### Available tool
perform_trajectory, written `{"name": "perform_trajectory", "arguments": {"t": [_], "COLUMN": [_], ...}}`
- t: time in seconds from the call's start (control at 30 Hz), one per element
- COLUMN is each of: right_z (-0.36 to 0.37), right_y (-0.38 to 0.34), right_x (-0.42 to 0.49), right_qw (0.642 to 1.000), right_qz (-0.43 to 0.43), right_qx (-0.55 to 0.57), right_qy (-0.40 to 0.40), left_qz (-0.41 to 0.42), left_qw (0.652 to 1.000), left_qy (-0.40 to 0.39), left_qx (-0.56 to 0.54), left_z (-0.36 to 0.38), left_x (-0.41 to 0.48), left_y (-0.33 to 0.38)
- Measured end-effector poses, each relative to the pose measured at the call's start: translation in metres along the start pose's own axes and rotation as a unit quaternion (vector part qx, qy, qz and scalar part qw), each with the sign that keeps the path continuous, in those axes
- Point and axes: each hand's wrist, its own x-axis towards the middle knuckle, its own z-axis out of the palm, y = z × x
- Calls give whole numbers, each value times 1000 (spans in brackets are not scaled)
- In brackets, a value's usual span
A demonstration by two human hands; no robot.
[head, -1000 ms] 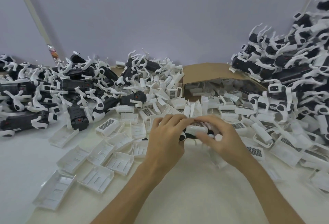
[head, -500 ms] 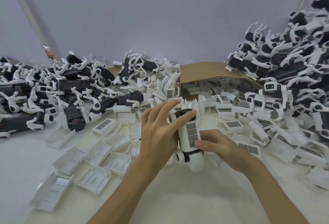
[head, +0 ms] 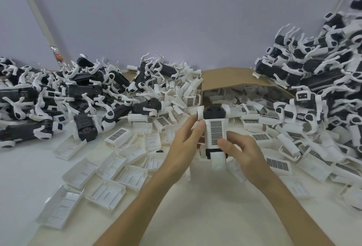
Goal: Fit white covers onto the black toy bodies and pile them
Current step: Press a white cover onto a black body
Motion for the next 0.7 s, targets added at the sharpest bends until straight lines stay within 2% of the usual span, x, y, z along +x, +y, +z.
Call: {"name": "perform_trajectory", "arguments": {"t": [0.2,0.37,0.5,0.7], "right_z": [9,13,14,16], "right_y": [-7,4,8,7], "right_x": [-2,-2,-1,-3], "right_qw": [997,991,993,995], "right_qz": [-41,-20,1,-10], "right_qx": [-68,-129,-116,-103], "right_qy": [14,3,-10,1], "left_qz": [-44,-119,-154,-150], "left_qw": [998,986,979,976], "left_qy": [16,55,53,72], "left_qx": [-51,-105,-125,-142], "left_z": [1,3,6,9], "left_x": [-1,2,1,2], "left_y": [-3,-10,-15,-15]}}
